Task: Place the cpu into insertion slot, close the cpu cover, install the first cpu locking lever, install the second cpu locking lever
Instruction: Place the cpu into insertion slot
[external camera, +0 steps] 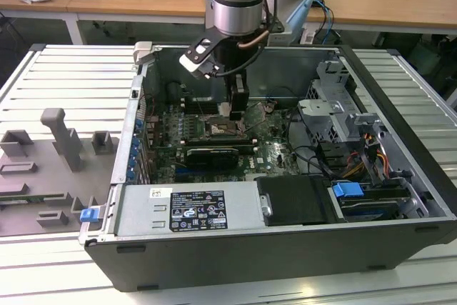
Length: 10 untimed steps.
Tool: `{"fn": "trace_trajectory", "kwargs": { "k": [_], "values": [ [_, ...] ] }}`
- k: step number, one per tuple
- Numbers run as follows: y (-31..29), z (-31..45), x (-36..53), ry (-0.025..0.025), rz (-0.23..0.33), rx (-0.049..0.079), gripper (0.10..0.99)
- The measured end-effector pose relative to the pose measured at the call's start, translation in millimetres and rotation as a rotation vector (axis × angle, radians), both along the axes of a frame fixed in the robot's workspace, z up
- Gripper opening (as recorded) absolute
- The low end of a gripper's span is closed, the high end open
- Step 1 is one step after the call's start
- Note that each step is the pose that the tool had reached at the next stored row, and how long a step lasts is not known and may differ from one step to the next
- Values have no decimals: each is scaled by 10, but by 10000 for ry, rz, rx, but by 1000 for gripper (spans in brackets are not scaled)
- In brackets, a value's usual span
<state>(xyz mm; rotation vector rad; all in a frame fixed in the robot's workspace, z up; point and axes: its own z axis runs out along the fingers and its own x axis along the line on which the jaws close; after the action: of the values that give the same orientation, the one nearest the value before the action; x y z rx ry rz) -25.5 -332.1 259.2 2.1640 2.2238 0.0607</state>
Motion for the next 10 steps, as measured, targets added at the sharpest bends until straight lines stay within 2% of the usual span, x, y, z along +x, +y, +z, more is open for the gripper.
{"fn": "trace_trajectory", "kwargs": {
  "k": [7, 10],
  "values": [
    [26, -81, -30, 2, -19, -2, 541],
    [28, -115, -84, 2, -19, 1, 541]
  ]
}}
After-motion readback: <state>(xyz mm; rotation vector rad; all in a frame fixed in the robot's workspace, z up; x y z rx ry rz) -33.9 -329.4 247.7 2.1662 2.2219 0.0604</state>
